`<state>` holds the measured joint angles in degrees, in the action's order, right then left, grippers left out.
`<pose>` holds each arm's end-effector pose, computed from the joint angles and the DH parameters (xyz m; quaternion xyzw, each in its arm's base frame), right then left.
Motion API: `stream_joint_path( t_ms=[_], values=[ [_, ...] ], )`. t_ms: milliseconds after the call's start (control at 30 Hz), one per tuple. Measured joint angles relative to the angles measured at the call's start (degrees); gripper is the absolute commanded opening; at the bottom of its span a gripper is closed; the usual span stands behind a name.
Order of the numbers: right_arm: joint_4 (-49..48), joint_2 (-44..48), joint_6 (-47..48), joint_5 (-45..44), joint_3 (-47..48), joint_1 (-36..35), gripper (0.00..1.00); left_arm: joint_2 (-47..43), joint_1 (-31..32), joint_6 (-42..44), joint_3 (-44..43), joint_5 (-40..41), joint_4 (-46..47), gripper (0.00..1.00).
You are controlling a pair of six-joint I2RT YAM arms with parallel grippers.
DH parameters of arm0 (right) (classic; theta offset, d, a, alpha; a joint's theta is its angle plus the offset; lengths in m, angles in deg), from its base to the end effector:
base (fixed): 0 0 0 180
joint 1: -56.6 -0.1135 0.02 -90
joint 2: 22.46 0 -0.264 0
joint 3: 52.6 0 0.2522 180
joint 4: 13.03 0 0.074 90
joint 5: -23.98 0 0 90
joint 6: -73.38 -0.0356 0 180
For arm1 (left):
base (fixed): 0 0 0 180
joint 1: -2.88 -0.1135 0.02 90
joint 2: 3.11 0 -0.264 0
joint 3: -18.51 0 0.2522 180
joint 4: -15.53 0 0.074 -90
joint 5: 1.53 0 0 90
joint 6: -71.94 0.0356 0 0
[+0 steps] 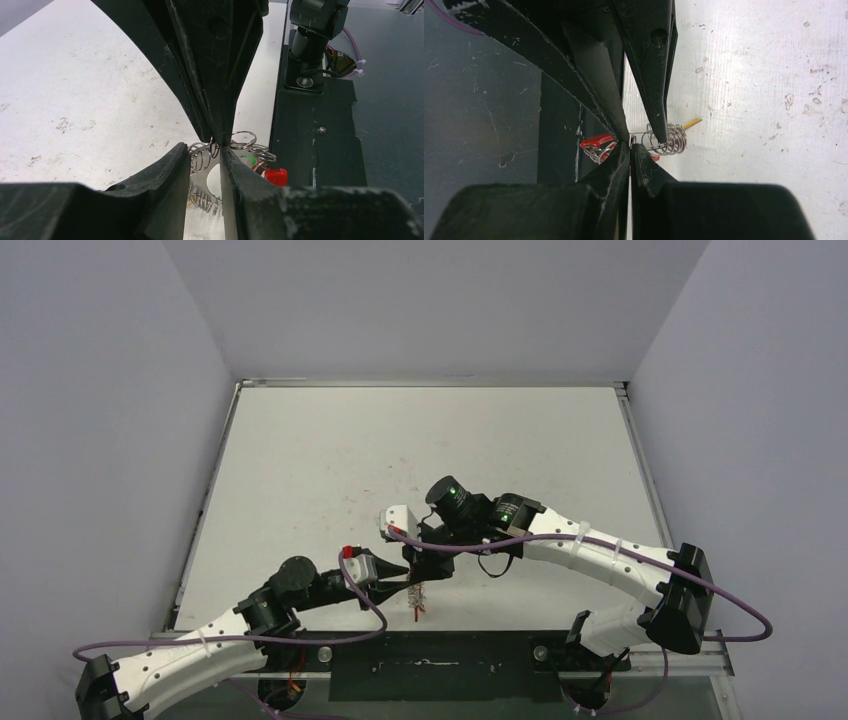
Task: Put the keys on the keyring
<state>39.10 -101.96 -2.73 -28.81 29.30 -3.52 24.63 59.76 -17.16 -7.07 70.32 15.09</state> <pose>0.1258 0.2622 0.3055 -0.6233 0.6445 0.4036 0.1825 0.0705 -0.1284 0.2220 0.4403 0.5724 -0.4209 0.5489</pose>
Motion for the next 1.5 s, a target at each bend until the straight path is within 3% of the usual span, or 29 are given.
stream_joint_path(
  t_ms=[167, 267, 400, 600, 733, 867, 1100, 1333, 1500],
  values=[
    [0.0, 0.0, -0.24, 0.0, 0.0, -0.35, 0.0, 1.05, 0.0, -0.2, 0.0, -0.55, 0.46, 0.21],
    [-0.02, 0.0, -0.28, -0.04, 0.02, -0.42, 0.0, 1.49, 0.0, -0.2, 0.0, -1.14, 0.74, 0.02],
    [-0.07, 0.0, -0.24, -0.44, 0.07, -0.42, 0.0, 1.64, 0.0, -0.26, 0.0, -1.88, 0.92, 0.0],
    [-0.5, 0.0, -1.31, -1.9, 0.09, -0.66, 0.48, 1.09, 0.0, -0.28, 1.09, -1.6, 2.23, 0.0],
    [-3.61, 0.48, -1.92, -3.69, -0.37, -0.68, 0.66, -0.35, 0.0, -1.31, 2.73, -1.14, 4.11, 0.0],
    [-9.53, 5.16, -2.43, -4.44, -5.62, -0.04, 0.66, -1.99, 0.0, -2.19, 4.63, -0.13, 6.27, 0.0],
    [-20.7, 14.1, -3.32, 1.97, -16.65, 6.38, 0.53, -4.39, 0.0, -3.1, 5.46, 0.79, 7.63, 0.0],
    [-27.58, 13.42, -5.75, 6.88, -20.39, 8.02, 0.39, -4.85, 0.0, -3.39, 5.46, 1.05, 8.22, 0.0],
    [-30.86, 12.11, -7.19, 9.42, -20.39, 8.0, 0.38, -4.81, 0.0, -3.45, 5.46, 1.05, 8.33, 0.0]
  ],
)
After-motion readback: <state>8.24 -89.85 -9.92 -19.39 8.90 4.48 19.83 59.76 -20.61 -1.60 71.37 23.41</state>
